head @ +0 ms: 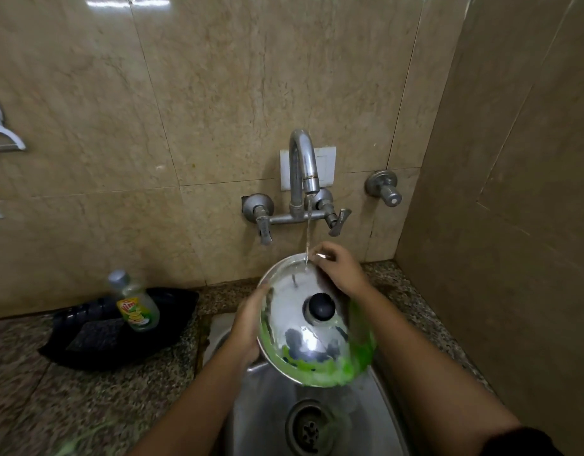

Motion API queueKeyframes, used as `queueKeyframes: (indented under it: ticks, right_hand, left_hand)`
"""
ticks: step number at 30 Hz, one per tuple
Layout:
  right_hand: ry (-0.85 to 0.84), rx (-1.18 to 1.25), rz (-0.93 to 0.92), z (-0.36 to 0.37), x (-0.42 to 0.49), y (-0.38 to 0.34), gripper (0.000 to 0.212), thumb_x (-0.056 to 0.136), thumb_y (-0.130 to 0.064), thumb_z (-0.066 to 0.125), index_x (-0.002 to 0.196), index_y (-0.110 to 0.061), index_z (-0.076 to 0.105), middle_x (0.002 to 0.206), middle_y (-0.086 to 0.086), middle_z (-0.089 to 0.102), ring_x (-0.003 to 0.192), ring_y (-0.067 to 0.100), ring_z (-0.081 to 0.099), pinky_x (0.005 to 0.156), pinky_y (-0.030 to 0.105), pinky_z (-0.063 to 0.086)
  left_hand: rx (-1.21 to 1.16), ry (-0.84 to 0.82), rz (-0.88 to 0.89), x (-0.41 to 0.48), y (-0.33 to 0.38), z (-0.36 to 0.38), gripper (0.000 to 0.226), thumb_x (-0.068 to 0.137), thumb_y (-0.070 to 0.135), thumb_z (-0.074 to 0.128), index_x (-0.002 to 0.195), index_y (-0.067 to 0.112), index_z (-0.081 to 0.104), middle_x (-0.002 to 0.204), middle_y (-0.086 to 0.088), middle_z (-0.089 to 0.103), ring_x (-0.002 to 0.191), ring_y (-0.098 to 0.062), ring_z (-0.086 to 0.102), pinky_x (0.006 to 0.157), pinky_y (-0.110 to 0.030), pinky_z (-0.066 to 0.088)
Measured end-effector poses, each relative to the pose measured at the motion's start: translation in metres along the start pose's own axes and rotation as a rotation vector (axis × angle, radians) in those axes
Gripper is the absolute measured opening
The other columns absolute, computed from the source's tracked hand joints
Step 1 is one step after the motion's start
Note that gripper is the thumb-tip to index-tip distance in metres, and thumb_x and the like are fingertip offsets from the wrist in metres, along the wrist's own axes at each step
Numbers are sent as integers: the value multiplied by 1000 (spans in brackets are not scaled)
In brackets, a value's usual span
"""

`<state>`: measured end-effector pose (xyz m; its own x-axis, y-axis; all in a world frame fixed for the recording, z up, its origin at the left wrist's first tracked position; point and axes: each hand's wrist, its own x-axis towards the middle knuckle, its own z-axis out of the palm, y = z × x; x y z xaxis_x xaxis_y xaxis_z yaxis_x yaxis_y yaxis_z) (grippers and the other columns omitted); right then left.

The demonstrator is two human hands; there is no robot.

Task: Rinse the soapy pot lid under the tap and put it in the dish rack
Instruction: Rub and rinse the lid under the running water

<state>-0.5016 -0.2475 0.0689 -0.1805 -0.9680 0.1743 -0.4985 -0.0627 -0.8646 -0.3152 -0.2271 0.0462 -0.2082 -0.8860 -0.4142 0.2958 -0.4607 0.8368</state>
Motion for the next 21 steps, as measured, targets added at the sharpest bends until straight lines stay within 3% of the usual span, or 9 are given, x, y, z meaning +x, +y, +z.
queueKeyframes:
  ticks: [2, 4, 7, 11, 13, 16, 21]
  right_hand:
    - [-153, -71, -147, 3, 6, -10, 9, 89, -18, 59, 88, -21, 67, 89, -11, 64, 93, 14, 59, 89, 39, 46]
    - [-191, -249, -272, 9, 8, -18, 8, 88, -24, 60, 92, -26, 68, 92, -16, 61, 98, 17, 54, 91, 40, 43]
    - [-208, -388, -397, 11, 3, -15, 17, 91, -37, 54, 102, -31, 66, 104, -7, 65, 102, 16, 51, 88, 36, 40]
    - [-62, -454, -305, 0, -13, 21, 37, 96, -40, 39, 126, -31, 59, 136, -3, 57, 124, 20, 51, 102, 43, 40]
    - [-40, -515, -274, 2, -23, 30, 48, 96, -45, 28, 137, -30, 49, 149, -5, 43, 138, 18, 38, 112, 41, 30]
    - [-141, -561, -385, 8, -31, 24, 48, 100, -40, 22, 146, -31, 33, 155, -12, 28, 144, 5, 16, 117, 31, 7]
    - [22, -562, -245, 8, -47, 41, 58, 96, -42, 15, 149, -21, 28, 156, -4, 29, 145, 9, 19, 119, 38, 20]
  left_hand:
    - [172, -6, 71, 3, 6, 2, 38, 89, 43, 58, 98, 8, 72, 98, -17, 75, 92, -32, 70, 83, -40, 55]
    - [252, 14, 93, 4, 11, 4, 38, 89, 45, 57, 90, 11, 72, 92, -15, 75, 88, -31, 70, 85, -40, 55]
    - [252, 75, 162, 7, 12, -2, 32, 89, 38, 60, 84, 8, 71, 86, -14, 73, 79, -28, 68, 75, -34, 53]
    - [148, 205, 235, 3, 9, -3, 27, 93, 26, 56, 75, 8, 66, 73, -10, 67, 64, -22, 61, 57, -26, 47]
    - [180, 265, 263, 5, 5, -6, 30, 94, 28, 55, 71, 10, 64, 70, -7, 65, 66, -22, 59, 58, -27, 46]
    - [207, 287, 294, 7, 4, -7, 30, 93, 30, 56, 71, 11, 65, 74, -6, 67, 73, -24, 62, 68, -32, 49]
    - [112, 405, 310, 6, 4, -7, 34, 94, 32, 54, 70, 9, 63, 71, -5, 63, 66, -19, 58, 59, -26, 46]
